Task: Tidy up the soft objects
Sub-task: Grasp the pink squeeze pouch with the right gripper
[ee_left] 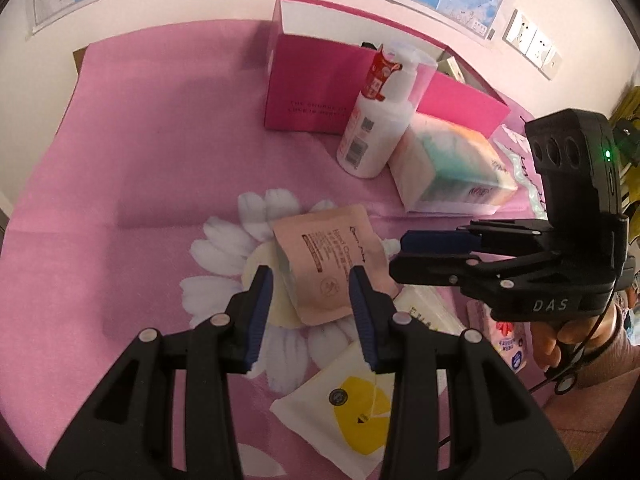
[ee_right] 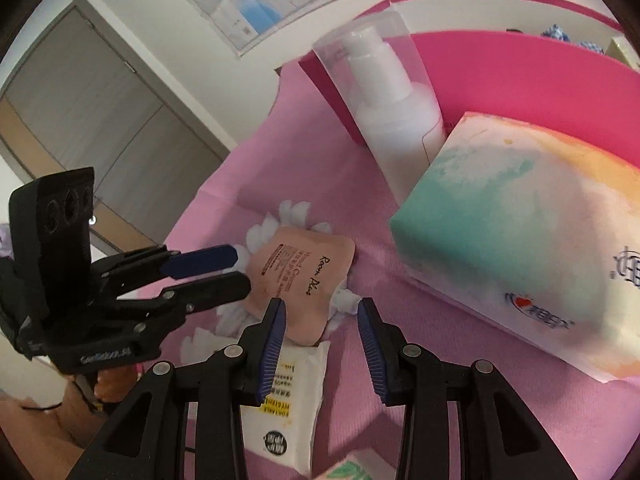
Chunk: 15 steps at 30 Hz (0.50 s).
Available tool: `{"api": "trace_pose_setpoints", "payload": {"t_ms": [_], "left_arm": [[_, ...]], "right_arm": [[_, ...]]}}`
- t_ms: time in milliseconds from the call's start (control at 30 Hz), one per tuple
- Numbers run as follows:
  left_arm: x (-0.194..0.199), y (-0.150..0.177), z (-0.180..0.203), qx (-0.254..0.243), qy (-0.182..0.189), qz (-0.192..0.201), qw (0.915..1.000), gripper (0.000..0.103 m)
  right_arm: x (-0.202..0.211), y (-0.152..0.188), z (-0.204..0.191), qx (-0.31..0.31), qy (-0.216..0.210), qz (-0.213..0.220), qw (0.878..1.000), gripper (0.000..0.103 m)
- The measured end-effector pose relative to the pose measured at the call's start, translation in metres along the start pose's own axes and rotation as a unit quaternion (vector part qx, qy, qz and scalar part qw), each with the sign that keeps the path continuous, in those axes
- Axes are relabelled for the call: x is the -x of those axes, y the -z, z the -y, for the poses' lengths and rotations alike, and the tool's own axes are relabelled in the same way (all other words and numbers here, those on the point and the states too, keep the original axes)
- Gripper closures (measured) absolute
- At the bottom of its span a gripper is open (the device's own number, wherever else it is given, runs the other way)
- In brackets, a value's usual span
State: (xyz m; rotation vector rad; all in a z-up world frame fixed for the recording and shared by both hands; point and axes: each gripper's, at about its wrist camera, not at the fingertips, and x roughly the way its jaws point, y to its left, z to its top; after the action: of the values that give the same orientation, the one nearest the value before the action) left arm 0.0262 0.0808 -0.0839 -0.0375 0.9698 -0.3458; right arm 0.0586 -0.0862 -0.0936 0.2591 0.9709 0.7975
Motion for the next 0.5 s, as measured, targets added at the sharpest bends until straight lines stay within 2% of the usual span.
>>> {"api": "trace_pose_setpoints", "payload": {"t_ms": [267,500], "left_arm": [[-0.0088,0.0044,0.0031,-0.005,0.024,-0.016,0.9996,0.065],[-0.0025,0.0055,0.0074,-0.013,0.030,-0.005,0.9995,0.065]], "right_arm": [[-0.0065,0.0010,0.0005,-0.002,0.007,-0.001,1.000,0.064],[-0.0096,0.0029,0.0013,-0.006,0.002,0.005,1.000,0.064]]}}
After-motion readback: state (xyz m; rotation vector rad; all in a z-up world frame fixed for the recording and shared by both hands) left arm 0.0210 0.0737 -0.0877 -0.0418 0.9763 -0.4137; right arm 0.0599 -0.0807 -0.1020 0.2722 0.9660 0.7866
